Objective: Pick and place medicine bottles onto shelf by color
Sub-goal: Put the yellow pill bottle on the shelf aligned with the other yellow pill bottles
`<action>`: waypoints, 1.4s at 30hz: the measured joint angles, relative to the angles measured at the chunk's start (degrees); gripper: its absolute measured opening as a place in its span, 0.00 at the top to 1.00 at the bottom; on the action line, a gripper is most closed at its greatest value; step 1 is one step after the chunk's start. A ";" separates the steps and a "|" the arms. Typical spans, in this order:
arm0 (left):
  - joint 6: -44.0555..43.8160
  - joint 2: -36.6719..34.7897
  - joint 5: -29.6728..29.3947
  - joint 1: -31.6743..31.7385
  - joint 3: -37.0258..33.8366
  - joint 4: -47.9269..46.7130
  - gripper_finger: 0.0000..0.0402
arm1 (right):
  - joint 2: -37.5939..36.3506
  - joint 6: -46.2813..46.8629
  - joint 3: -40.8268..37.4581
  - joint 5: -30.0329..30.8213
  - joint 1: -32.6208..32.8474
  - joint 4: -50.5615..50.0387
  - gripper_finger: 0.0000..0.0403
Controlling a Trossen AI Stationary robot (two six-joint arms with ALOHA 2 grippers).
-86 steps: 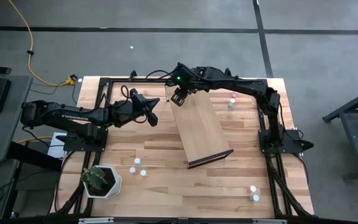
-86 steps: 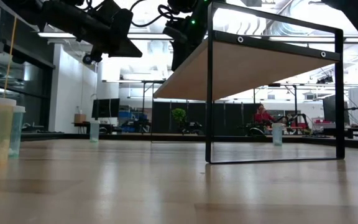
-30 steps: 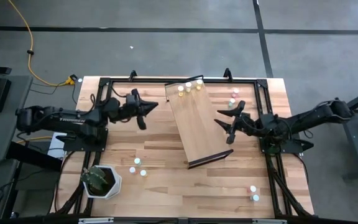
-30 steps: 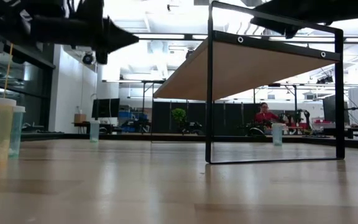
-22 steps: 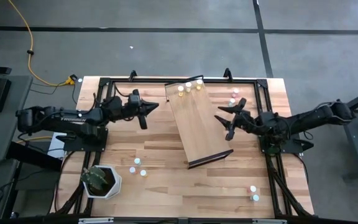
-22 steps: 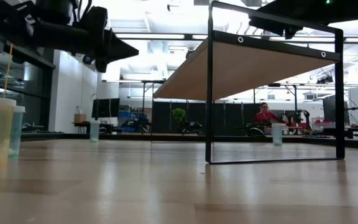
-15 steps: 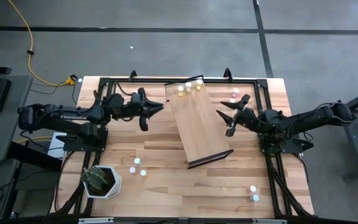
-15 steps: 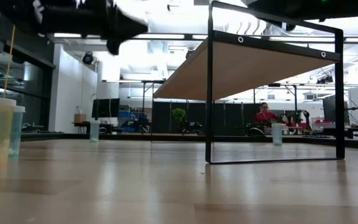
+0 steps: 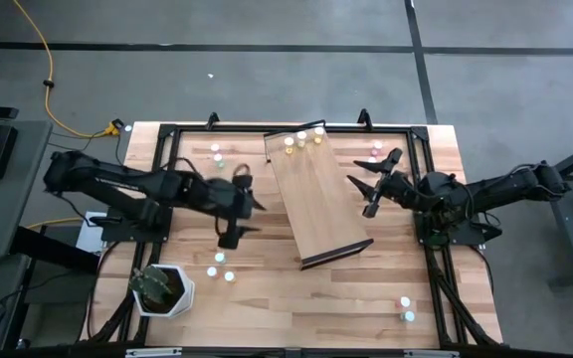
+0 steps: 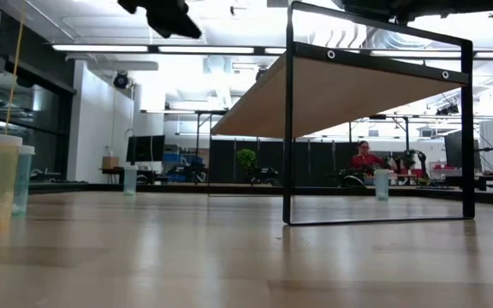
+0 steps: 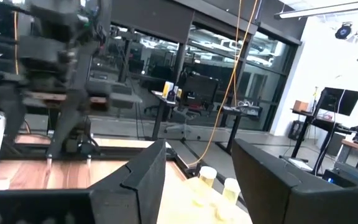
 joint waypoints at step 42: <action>-0.95 10.41 -12.53 -10.58 9.23 -16.76 0.37 | 0.01 1.53 0.07 -0.02 -0.22 -0.31 0.56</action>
